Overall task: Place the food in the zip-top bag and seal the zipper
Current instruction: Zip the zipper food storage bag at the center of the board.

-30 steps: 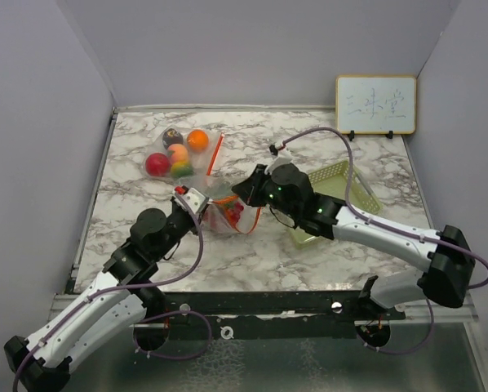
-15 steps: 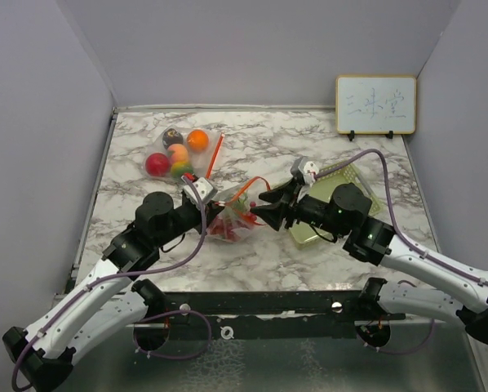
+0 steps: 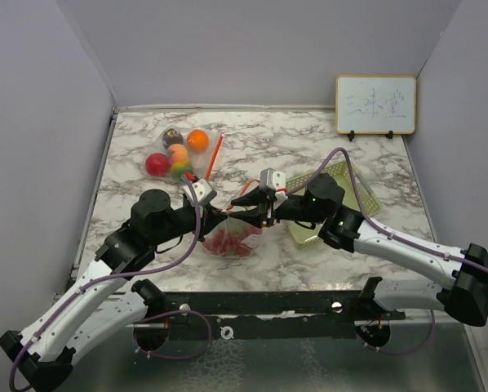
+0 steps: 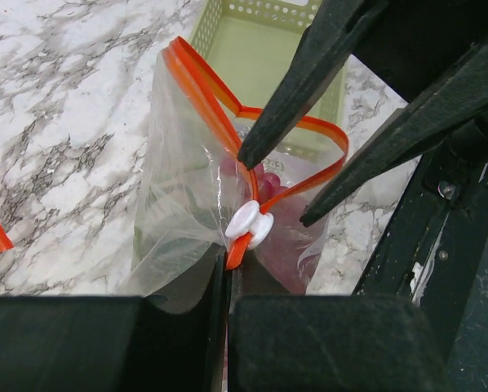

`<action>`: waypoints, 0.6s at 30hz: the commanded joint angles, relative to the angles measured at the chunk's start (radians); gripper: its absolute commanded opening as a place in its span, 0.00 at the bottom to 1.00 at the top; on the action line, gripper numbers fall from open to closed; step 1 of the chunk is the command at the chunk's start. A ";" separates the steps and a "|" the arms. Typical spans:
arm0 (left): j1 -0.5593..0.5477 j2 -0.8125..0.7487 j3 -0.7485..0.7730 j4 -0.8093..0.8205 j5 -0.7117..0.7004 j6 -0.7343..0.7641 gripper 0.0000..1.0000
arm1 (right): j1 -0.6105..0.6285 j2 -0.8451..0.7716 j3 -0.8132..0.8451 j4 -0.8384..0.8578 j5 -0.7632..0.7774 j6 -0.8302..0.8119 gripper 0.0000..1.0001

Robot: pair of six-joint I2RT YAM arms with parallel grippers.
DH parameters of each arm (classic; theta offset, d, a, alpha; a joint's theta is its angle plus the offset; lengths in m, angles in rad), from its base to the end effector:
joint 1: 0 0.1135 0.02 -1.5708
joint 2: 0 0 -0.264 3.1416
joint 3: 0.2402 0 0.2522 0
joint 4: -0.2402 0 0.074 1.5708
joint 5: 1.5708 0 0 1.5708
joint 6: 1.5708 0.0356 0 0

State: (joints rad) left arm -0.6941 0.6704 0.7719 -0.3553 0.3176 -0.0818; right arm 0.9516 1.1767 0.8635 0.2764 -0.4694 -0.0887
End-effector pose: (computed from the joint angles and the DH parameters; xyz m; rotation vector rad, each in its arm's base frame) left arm 0.1121 -0.1078 0.3350 0.7883 1.7213 -0.8284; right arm 0.1470 0.2340 0.3350 -1.1587 1.2521 1.0311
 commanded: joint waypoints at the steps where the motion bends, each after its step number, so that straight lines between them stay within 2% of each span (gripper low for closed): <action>1: 0.002 -0.026 0.017 0.025 0.028 0.000 0.00 | -0.001 0.023 0.042 0.106 -0.159 -0.066 0.30; 9: 0.003 -0.027 0.010 0.025 0.019 0.008 0.00 | -0.001 0.091 0.090 0.062 -0.289 -0.094 0.27; 18: 0.003 -0.032 0.015 0.017 0.001 0.013 0.00 | -0.001 0.109 0.069 0.060 -0.267 -0.087 0.26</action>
State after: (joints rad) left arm -0.6941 0.6601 0.7719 -0.3817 0.3172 -0.0769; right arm 0.9516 1.2850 0.9314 0.3340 -0.7197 -0.1631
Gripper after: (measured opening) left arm 0.012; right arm 0.262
